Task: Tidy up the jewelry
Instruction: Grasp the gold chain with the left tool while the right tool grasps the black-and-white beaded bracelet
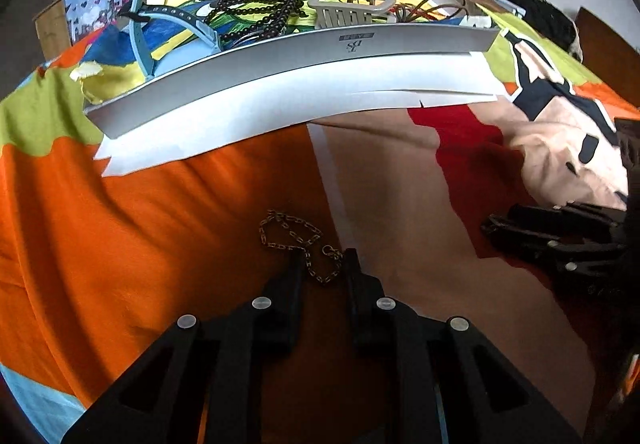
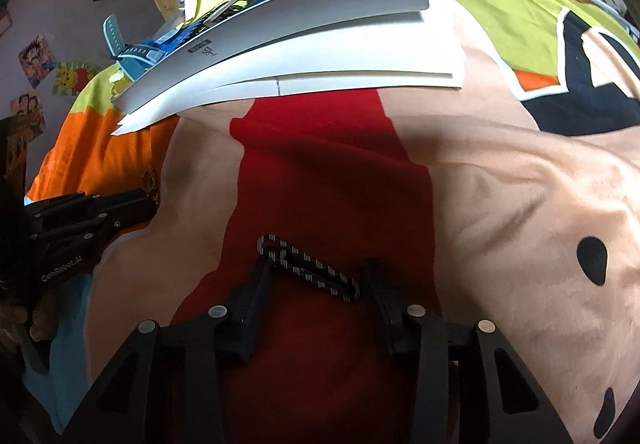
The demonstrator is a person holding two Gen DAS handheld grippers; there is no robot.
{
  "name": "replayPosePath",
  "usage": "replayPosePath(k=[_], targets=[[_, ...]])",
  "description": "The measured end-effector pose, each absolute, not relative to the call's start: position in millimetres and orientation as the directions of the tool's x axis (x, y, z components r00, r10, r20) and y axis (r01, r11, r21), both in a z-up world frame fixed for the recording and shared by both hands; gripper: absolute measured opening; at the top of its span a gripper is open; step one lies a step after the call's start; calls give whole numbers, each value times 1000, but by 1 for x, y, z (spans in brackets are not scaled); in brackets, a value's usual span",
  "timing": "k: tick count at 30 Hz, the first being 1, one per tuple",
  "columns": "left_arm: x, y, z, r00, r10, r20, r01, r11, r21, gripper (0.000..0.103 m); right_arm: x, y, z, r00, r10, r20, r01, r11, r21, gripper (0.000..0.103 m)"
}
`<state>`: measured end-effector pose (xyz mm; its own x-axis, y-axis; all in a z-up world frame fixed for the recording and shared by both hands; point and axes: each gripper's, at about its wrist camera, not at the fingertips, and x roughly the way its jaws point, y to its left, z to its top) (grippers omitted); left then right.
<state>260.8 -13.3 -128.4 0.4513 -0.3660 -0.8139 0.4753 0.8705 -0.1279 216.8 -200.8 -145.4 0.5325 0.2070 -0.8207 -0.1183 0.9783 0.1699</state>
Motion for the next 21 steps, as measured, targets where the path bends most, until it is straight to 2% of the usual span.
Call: replayPosePath(k=[21], targets=[[205,-19,-91,488,-361,-795,380,908,-179,14,202,-191,-127,549,340,-763,-206,940,271,42]])
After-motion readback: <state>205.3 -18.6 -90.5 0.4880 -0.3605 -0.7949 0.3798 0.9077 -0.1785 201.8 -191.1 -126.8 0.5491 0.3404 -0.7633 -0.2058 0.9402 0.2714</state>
